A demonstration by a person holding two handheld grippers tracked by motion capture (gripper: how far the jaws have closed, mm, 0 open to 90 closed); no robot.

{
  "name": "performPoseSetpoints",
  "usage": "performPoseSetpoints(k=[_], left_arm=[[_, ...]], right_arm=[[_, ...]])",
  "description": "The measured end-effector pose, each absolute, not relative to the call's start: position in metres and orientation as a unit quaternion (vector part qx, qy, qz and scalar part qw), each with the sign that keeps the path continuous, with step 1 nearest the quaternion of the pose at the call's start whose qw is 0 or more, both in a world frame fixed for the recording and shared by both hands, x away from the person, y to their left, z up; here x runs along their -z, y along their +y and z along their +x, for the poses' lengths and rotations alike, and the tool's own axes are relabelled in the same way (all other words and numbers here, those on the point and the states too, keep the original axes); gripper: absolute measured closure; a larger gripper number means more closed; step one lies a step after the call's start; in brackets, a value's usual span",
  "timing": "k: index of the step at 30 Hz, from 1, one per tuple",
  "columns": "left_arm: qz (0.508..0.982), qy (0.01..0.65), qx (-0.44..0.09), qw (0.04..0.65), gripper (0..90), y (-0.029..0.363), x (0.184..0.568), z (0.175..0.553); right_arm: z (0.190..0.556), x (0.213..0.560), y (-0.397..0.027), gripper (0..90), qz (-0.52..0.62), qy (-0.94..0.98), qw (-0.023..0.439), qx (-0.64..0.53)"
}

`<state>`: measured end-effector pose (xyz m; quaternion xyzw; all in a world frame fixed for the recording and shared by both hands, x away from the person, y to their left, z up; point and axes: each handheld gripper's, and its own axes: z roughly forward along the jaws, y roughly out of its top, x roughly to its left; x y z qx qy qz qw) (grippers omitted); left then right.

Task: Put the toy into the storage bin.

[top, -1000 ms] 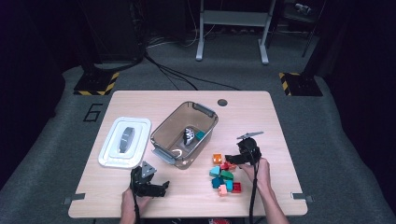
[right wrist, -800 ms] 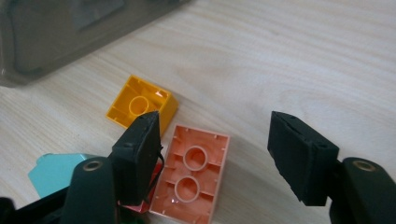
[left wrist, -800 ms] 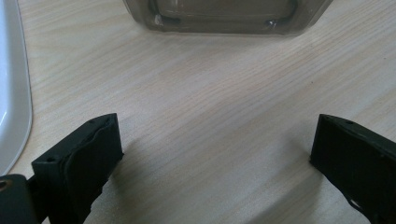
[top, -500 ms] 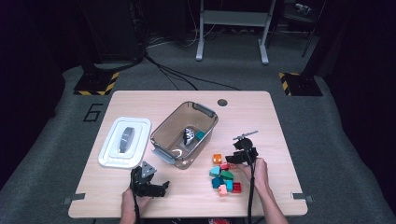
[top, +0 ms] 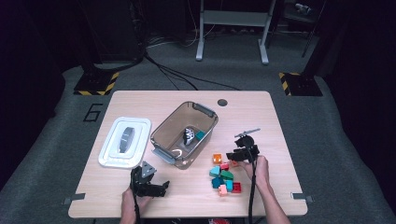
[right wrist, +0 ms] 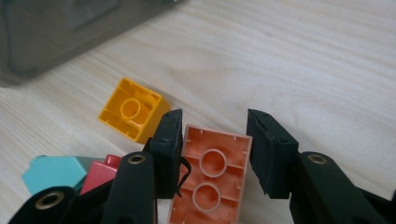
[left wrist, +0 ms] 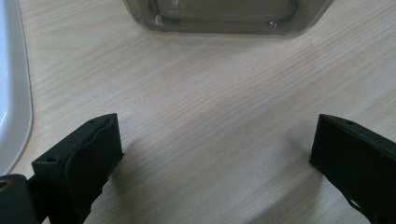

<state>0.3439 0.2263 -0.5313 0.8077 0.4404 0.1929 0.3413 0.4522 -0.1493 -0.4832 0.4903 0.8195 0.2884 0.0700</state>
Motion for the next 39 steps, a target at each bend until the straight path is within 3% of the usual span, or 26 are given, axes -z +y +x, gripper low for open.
performPoseSetpoints(k=[16, 39], left_arm=[[0.809, 0.438, -0.197, 0.339, 1.8, 0.226, 0.531, 0.344], [0.810, 0.435, -0.200, 0.337, 2.2, 0.226, 0.531, 0.343]], right_arm=[[0.464, 0.438, -0.151, 57.1, 0.476, 0.809, 0.103, -0.330], [0.481, 0.372, -0.121, 57.4, 0.447, 0.802, 0.144, -0.370]])
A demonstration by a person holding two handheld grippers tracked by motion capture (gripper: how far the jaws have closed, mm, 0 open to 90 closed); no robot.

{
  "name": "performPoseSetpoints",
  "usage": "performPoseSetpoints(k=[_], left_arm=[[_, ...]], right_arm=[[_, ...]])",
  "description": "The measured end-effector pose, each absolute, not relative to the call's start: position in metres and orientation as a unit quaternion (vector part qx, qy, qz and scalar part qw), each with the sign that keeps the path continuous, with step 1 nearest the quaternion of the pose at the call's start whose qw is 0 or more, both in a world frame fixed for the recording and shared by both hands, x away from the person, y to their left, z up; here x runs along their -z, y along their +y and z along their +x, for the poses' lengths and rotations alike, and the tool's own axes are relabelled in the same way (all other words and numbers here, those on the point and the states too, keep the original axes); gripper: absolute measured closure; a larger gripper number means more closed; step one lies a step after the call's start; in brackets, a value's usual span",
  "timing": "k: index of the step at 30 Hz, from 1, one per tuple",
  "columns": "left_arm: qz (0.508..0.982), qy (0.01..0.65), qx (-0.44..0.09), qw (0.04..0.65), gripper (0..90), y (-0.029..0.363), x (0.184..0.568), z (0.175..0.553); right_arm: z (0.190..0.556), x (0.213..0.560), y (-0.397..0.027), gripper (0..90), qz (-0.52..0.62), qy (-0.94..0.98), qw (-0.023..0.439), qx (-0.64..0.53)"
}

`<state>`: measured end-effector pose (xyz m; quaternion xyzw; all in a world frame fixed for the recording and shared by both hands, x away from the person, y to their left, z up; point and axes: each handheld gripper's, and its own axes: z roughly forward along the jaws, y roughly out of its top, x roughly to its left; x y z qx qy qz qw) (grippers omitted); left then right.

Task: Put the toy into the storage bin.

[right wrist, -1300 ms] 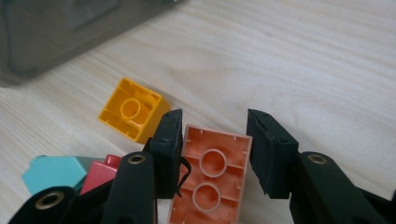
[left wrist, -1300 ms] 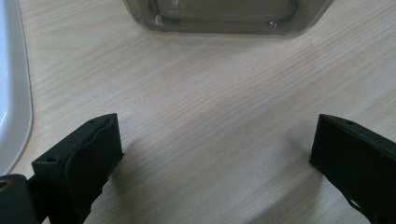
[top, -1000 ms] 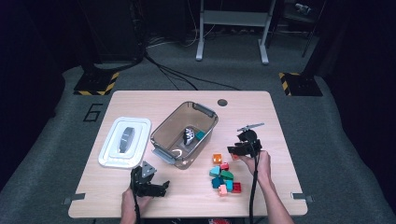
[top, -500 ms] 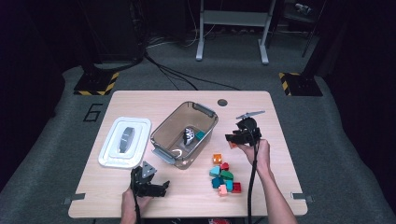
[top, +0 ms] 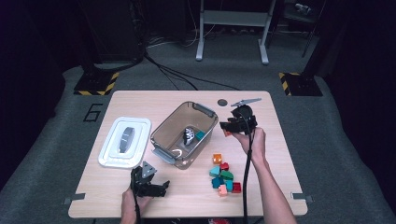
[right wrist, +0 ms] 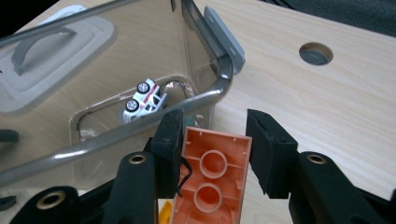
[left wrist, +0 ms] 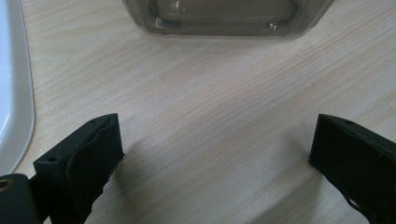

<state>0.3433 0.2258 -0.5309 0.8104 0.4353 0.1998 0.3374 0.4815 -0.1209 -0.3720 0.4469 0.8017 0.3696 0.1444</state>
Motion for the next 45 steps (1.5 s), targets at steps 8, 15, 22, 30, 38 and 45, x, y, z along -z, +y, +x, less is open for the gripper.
performPoseSetpoints(k=[8, 15, 22, 30, 38, 45], left_arm=[[0.809, 0.437, -0.198, 0.339, 2.3, 0.225, 0.531, 0.343], [0.810, 0.436, -0.198, 0.338, 2.3, 0.226, 0.531, 0.343], [0.811, 0.436, -0.197, 0.338, 2.5, 0.226, 0.531, 0.343], [0.810, 0.437, -0.198, 0.338, 2.5, 0.225, 0.531, 0.342], [0.809, 0.437, -0.200, 0.339, 2.6, 0.225, 0.531, 0.342], [0.811, 0.434, -0.202, 0.337, 2.8, 0.225, 0.531, 0.343]], right_arm=[[0.490, 0.358, -0.106, 57.4, 0.438, 0.803, 0.151, -0.375], [0.497, 0.353, -0.094, 57.5, 0.428, 0.807, 0.149, -0.379], [0.505, 0.349, -0.077, 57.5, 0.419, 0.811, 0.143, -0.382], [0.515, 0.351, -0.052, 57.5, 0.405, 0.821, 0.138, -0.379], [0.521, 0.366, -0.036, 57.4, 0.403, 0.834, 0.123, -0.357], [0.522, 0.379, -0.035, 57.3, 0.412, 0.835, 0.115, -0.347]])
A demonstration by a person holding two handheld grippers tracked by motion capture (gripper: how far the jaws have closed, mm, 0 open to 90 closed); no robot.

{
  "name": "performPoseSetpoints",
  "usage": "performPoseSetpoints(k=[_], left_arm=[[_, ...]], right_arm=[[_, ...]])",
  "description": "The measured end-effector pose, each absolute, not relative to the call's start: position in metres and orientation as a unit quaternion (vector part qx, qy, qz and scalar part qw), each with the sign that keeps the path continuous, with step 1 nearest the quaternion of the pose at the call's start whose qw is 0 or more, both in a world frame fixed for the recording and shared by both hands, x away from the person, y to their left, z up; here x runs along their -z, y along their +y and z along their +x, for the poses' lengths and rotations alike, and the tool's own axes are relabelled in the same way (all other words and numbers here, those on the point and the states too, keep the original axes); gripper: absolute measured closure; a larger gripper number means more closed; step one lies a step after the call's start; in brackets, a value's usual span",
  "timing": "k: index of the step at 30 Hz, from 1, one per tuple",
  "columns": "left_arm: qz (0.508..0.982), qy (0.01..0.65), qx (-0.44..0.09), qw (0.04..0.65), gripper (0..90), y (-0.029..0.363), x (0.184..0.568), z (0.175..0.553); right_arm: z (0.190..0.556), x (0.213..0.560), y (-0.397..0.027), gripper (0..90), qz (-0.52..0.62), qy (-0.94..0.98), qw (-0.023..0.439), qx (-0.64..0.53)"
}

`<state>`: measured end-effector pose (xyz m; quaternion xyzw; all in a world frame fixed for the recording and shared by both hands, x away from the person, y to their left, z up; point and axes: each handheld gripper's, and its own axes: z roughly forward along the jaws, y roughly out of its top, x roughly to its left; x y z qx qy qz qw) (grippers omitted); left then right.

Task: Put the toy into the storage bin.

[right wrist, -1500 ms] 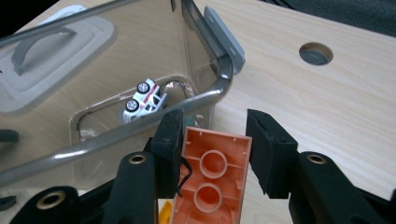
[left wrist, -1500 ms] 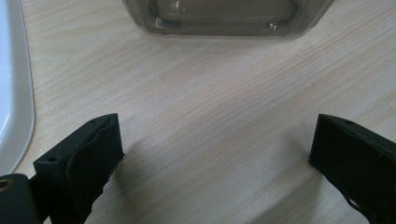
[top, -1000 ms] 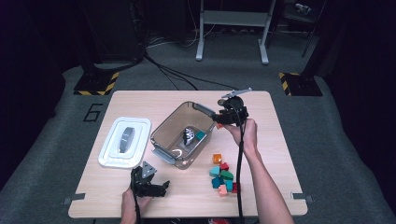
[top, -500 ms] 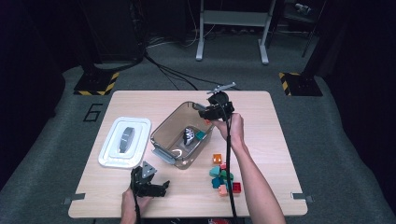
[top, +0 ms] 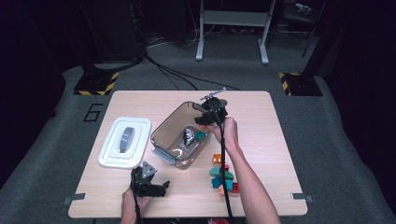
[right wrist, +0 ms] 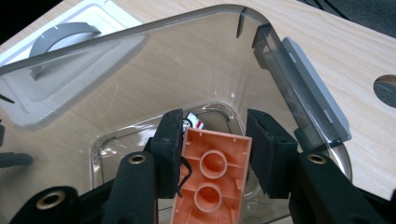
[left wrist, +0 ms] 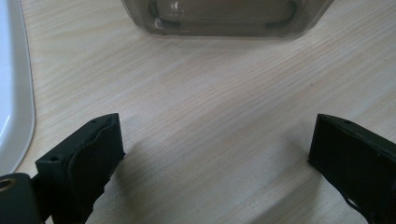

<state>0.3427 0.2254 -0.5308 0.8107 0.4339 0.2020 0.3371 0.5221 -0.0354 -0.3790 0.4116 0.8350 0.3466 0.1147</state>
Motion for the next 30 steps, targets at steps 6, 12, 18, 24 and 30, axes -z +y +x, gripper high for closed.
performPoseSetpoints(k=[6, 12, 18, 24, 30], left_arm=[[0.811, 0.435, -0.199, 0.337, 2.8, 0.225, 0.531, 0.343], [0.810, 0.434, -0.202, 0.337, 2.8, 0.225, 0.531, 0.343], [0.810, 0.435, -0.202, 0.338, 2.8, 0.225, 0.531, 0.343], [0.812, 0.433, -0.200, 0.337, 2.8, 0.226, 0.531, 0.343], [0.810, 0.435, -0.200, 0.338, 2.8, 0.225, 0.531, 0.343]], right_arm=[[0.522, 0.382, -0.030, 57.0, 0.403, 0.844, 0.118, -0.335], [0.521, 0.386, -0.027, 49.2, 0.406, 0.847, 0.114, -0.325], [0.512, 0.380, -0.036, 32.0, 0.408, 0.842, 0.119, -0.333], [0.496, 0.370, -0.058, 17.8, 0.412, 0.828, 0.122, -0.359], [0.478, 0.374, -0.086, 13.3, 0.412, 0.823, 0.123, -0.371]])
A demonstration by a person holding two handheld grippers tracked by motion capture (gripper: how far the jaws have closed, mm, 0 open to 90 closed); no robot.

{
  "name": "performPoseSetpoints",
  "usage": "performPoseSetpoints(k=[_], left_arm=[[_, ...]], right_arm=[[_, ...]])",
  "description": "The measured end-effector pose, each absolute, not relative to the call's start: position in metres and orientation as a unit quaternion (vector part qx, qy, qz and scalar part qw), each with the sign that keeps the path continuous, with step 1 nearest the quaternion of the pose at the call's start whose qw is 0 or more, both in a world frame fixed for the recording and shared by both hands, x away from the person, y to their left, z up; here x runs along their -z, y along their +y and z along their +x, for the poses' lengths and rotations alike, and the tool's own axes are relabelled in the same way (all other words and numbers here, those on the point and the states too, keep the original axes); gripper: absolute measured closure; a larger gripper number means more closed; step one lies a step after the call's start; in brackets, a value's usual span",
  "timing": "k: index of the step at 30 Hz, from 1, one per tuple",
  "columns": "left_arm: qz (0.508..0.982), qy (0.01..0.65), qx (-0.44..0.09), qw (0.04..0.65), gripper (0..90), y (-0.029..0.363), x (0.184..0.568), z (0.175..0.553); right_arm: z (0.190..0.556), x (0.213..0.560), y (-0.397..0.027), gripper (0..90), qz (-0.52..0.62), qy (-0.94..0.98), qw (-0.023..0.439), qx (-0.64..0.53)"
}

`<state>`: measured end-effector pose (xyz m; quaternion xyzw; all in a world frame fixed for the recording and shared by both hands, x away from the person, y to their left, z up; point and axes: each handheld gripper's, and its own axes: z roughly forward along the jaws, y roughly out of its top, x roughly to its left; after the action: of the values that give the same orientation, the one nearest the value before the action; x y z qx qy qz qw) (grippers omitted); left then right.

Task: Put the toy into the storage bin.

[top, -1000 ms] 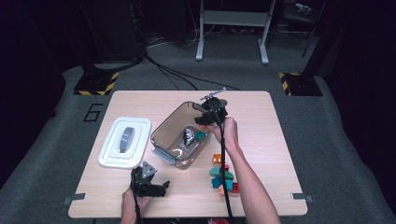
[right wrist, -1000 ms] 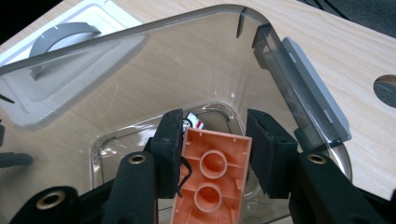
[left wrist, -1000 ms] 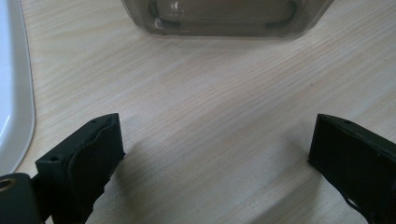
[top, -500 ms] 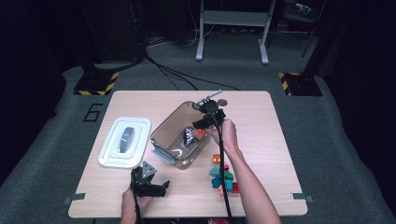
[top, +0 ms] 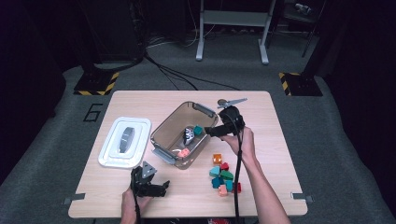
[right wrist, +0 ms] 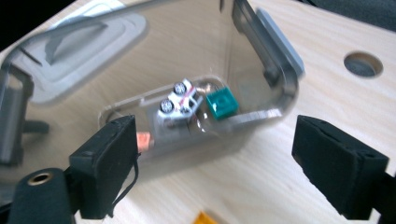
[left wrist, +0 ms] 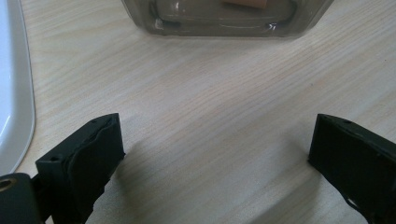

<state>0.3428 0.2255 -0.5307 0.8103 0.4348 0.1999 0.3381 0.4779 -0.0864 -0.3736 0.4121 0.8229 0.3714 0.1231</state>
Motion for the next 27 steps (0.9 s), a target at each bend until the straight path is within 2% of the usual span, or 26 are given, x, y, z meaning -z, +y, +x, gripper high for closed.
performPoseSetpoints(k=[11, 21, 27], left_arm=[[0.810, 0.435, -0.200, 0.338, 2.8, 0.225, 0.531, 0.343], [0.809, 0.437, -0.197, 0.339, 2.8, 0.225, 0.531, 0.343], [0.809, 0.438, -0.197, 0.339, 2.8, 0.225, 0.531, 0.343]], right_arm=[[0.454, 0.416, -0.124, 8.9, 0.436, 0.822, 0.111, -0.350], [0.440, 0.465, -0.126, 13.8, 0.449, 0.833, 0.090, -0.310], [0.436, 0.482, -0.125, 14.6, 0.453, 0.838, 0.082, -0.293]])
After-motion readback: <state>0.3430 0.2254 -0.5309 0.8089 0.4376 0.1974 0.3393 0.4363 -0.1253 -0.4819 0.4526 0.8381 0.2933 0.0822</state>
